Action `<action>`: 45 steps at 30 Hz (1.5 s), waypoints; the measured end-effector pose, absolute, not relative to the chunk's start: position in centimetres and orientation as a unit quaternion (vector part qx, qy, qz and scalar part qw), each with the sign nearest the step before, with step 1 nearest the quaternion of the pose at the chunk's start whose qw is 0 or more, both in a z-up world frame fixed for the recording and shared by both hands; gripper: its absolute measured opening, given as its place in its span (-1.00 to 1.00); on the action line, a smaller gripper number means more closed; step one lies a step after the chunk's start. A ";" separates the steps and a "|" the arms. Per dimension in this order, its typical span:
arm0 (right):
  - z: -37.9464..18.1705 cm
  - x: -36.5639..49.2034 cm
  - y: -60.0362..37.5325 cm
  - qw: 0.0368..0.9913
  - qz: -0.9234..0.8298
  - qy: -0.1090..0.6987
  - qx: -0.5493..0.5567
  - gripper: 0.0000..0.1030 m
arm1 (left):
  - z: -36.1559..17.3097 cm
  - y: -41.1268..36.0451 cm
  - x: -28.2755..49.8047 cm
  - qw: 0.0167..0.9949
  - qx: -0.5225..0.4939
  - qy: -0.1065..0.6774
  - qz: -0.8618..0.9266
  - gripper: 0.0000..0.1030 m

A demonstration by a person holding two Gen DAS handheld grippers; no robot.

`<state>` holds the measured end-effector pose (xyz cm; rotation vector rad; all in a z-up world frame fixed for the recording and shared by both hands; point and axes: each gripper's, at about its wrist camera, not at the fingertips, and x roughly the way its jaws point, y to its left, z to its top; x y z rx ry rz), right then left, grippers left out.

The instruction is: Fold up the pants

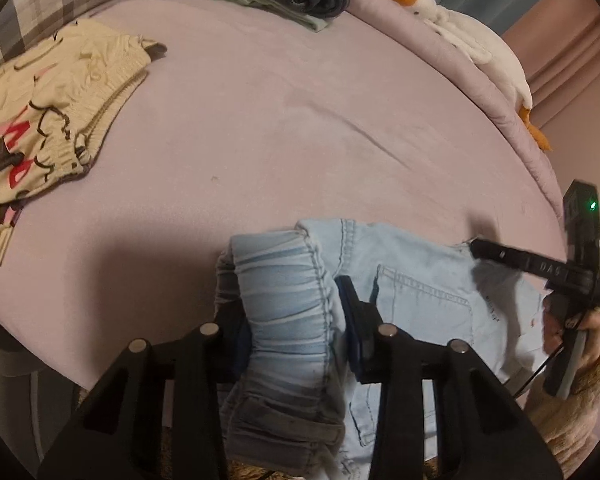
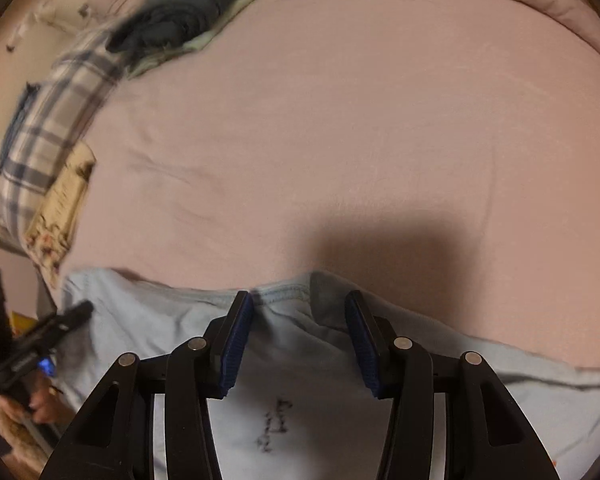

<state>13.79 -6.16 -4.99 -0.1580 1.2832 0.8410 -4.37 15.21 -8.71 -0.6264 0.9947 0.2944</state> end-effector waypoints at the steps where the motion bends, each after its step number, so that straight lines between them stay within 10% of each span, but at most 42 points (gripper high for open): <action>1: -4.7 13.8 -6.4 0.720 0.384 0.573 -0.070 -0.56 | -8.7 15.1 -4.5 0.824 -0.292 0.465 0.141 -0.28; 3: -4.2 13.7 -6.7 0.709 0.407 0.574 -0.052 -0.81 | -8.5 15.1 -4.5 0.824 -0.292 0.464 0.145 -0.32; 18: -5.5 14.0 -5.7 0.751 0.360 0.550 -0.056 -0.91 | -9.1 14.7 -4.5 0.828 -0.265 0.466 0.164 -0.26; 25: -4.9 14.3 -6.4 0.764 0.354 0.537 -0.044 -0.90 | -7.6 13.7 -4.4 0.826 -0.246 0.468 0.195 0.28; 31: -0.6 14.1 -11.7 0.822 0.304 0.482 -0.018 0.19 | -3.1 11.3 -4.6 0.857 -0.213 0.429 0.191 0.70; 45: 0.2 9.8 -38.5 0.885 0.039 0.448 0.121 0.33 | -3.2 0.5 3.4 0.873 -0.185 0.451 0.021 0.67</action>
